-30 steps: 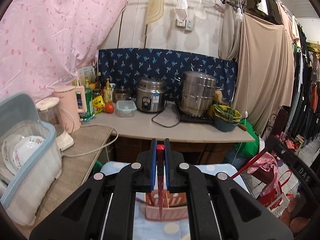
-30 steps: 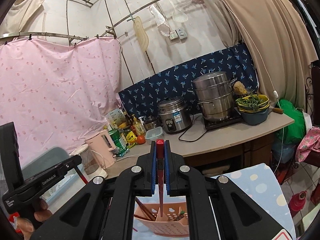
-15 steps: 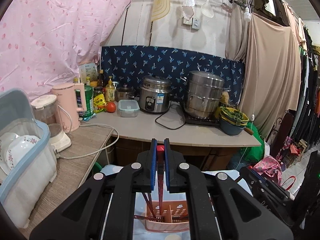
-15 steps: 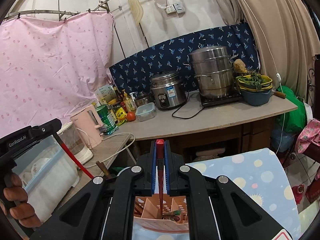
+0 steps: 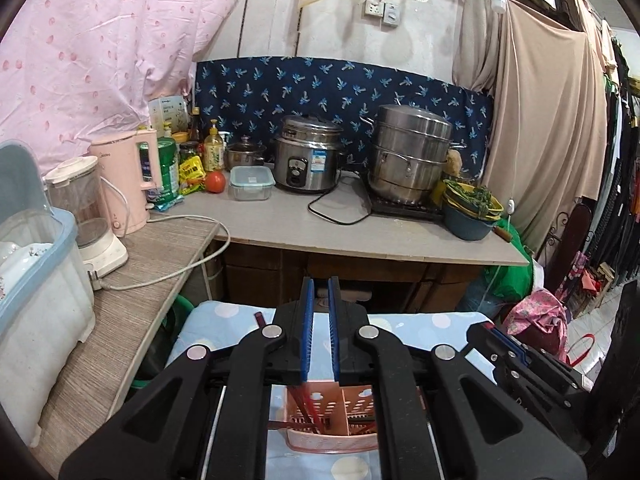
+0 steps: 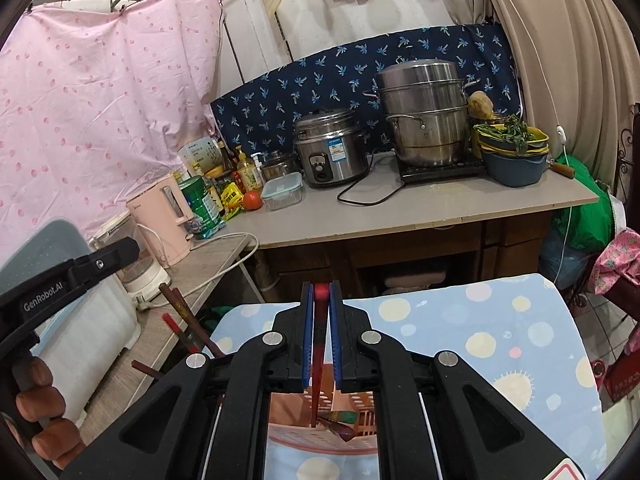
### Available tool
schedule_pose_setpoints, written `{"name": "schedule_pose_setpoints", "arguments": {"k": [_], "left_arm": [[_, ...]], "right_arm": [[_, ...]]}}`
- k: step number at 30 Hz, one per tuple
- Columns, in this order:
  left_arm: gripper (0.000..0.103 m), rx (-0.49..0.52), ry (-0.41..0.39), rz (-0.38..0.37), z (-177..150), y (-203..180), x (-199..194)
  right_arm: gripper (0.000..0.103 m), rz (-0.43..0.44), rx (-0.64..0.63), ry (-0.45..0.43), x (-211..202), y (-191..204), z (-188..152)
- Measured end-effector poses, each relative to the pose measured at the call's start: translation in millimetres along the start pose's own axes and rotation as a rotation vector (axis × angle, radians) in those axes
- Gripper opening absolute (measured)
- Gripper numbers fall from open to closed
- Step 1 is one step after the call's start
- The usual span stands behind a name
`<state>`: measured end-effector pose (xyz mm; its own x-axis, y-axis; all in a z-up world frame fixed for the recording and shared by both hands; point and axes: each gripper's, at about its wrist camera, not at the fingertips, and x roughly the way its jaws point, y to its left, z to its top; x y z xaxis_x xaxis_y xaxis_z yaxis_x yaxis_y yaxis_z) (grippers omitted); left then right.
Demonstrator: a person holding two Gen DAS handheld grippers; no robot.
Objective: Organize utensils
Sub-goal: 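Lower the red chopsticks into the basket and open both tools, then move both open tools back down to the last two chopsticks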
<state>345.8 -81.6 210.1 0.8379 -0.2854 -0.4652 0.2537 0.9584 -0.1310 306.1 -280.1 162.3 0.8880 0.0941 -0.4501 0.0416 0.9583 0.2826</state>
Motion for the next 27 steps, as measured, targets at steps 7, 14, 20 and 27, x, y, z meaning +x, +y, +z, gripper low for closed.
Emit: {"name": "schedule_pose_setpoints", "arguments": {"k": [7, 14, 20, 27], "left_arm": [[0.039, 0.017, -0.002, 0.026, -7, -3, -1], [0.045, 0.042, -0.003, 0.047, -11, -4, -10], [0.046, 0.065, 0.013, 0.064, -26, -4, -24], [0.046, 0.078, 0.045, 0.095, -48, 0, -38]], "right_arm": [[0.026, 0.014, 0.005, -0.03, -12, 0, 3], [0.026, 0.03, 0.003, -0.039, -30, 1, 2], [0.026, 0.039, 0.002, -0.038, -51, -3, -9], [0.026, 0.05, 0.011, -0.033, -79, -9, -29]]}}
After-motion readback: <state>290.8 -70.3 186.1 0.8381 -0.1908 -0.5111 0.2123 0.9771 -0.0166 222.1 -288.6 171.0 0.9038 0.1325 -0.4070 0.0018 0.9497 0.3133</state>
